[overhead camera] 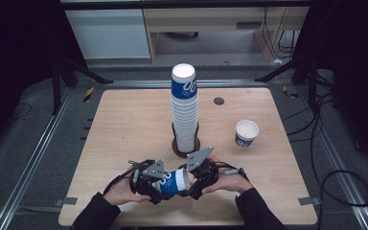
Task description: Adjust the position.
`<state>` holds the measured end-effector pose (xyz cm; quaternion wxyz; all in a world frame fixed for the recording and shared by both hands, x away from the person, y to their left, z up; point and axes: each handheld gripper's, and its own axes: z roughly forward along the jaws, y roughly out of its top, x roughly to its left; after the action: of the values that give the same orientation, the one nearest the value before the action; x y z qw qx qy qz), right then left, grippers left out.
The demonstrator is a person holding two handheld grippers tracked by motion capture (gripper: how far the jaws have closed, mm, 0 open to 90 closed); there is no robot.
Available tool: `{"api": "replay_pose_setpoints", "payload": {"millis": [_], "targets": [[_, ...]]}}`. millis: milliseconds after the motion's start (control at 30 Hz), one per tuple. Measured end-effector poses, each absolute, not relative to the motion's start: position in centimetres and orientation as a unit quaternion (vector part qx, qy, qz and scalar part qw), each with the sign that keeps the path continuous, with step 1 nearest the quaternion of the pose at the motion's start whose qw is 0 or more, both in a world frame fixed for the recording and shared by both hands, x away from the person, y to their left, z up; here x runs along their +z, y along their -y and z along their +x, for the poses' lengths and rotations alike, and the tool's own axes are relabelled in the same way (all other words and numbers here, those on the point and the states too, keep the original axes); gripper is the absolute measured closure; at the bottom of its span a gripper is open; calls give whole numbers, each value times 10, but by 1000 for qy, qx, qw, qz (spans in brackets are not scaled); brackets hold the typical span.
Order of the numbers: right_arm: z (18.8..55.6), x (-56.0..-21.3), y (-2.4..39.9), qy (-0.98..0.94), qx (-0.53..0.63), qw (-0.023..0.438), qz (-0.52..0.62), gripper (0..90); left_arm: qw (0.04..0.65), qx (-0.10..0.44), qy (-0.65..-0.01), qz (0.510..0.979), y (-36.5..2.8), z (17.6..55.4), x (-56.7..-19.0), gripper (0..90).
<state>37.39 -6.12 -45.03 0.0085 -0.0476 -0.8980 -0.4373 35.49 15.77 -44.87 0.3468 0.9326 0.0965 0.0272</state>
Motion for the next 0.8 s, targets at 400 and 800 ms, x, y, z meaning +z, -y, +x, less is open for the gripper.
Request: {"api": "replay_pose_setpoints", "payload": {"millis": [400,800], "targets": [[385,-426,88,836,-536,-35,-114,77,447,33,-177,876,-188,370,-438,252],[386,-420,94,802,-583,-4,-134,80,500,58,-177,846,-182,360,-429,251]]}}
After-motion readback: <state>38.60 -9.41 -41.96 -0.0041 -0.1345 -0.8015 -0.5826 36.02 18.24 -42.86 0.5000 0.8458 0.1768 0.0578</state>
